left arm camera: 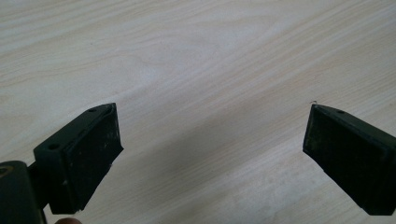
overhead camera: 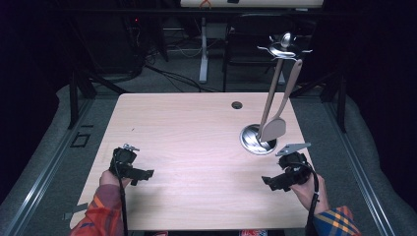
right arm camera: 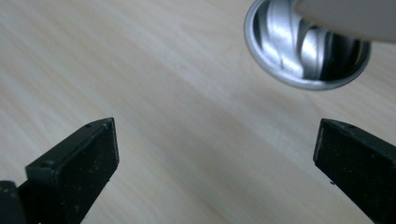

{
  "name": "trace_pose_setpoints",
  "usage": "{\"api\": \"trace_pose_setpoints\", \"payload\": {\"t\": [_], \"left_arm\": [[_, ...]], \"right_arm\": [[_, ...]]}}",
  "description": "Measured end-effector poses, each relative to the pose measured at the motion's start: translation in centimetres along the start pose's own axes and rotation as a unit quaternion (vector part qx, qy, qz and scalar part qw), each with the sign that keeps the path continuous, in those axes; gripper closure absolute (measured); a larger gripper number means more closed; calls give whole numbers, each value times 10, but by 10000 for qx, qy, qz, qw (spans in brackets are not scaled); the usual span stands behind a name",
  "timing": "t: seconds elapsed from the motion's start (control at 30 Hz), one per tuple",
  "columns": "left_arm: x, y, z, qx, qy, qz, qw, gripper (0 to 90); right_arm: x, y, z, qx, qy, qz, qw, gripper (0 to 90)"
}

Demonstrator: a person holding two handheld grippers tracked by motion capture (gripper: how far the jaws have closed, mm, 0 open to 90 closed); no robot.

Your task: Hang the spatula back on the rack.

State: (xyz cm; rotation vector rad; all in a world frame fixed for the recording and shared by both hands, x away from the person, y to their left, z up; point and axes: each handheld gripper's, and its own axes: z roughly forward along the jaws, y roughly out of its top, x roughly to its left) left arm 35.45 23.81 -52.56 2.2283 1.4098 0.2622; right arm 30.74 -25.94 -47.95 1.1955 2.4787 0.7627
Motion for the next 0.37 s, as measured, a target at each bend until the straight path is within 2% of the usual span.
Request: {"api": "trace_pose_setpoints", "payload": {"t": [0.17, 0.23, 0.37], "left_arm": [[0, 0, 0, -1, -3, 21, 10000, 41], [0, 1, 0, -2, -1, 17, 10000, 41], [-1, 1, 1, 6, -3, 8, 10000, 41]], "right_arm": [[6, -8, 4, 237, 4, -183, 9996, 0], [6, -9, 6, 322, 13, -126, 9994, 0], [4, -9, 7, 255, -49, -106, 9996, 0]]}}
